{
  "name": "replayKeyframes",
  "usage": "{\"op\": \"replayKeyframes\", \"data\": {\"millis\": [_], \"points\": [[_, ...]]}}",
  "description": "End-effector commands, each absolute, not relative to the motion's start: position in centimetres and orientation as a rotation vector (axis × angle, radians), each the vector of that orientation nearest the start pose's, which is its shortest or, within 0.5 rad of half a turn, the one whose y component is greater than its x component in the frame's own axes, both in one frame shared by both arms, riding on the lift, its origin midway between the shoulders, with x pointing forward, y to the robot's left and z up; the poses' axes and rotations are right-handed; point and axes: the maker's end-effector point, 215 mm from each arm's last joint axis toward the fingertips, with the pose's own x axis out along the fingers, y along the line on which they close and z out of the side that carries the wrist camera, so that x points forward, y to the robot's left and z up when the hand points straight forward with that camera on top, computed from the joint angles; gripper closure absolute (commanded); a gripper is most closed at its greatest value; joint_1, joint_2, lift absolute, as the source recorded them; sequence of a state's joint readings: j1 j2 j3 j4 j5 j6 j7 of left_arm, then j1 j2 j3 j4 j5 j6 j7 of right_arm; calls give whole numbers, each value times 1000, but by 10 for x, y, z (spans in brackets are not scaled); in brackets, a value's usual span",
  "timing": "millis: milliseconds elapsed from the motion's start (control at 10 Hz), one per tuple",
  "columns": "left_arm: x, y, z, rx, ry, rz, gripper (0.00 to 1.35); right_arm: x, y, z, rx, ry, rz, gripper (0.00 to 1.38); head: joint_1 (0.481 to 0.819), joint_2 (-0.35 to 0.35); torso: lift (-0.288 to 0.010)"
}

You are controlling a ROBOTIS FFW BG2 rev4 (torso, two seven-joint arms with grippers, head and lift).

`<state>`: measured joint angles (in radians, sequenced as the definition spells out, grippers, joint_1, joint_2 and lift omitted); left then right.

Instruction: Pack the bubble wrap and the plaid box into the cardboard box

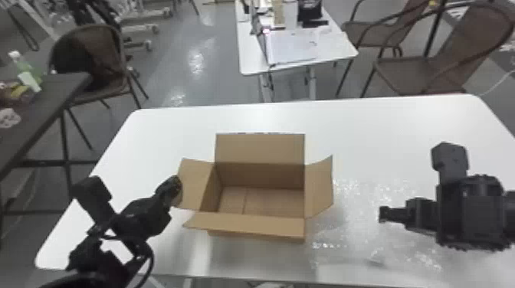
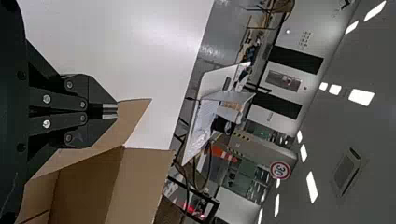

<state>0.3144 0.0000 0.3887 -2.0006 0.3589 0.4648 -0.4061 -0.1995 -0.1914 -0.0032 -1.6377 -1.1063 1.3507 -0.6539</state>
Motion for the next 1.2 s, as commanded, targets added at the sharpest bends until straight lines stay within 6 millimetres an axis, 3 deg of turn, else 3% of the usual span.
{"op": "replayKeyframes", "data": {"millis": [0,100,300,600,900,1100], "points": [[472,322,-372,-339,218,-123,1219,477,-169,-488,295,1144,135,869,695,181,-122],[472,322,-373,-339,220,-123,1219,478,-164,-482,304,1123,154,1322,695,180,-122],[470,322,-374,-339,220,-122,1219,481,-153,-461,350,1056,184,1289,695,188,-122],[470,323,-373,-340,218,-119,1219,477,-155,-440,389,1014,208,1289,695,197,-122],[470,322,-373,-342,216,-121,1219,470,-167,-420,439,977,181,1289,695,188,-122],[468,323,-374,-342,216,-120,1219,463,-188,-393,451,941,153,1289,695,177,-122]]}}
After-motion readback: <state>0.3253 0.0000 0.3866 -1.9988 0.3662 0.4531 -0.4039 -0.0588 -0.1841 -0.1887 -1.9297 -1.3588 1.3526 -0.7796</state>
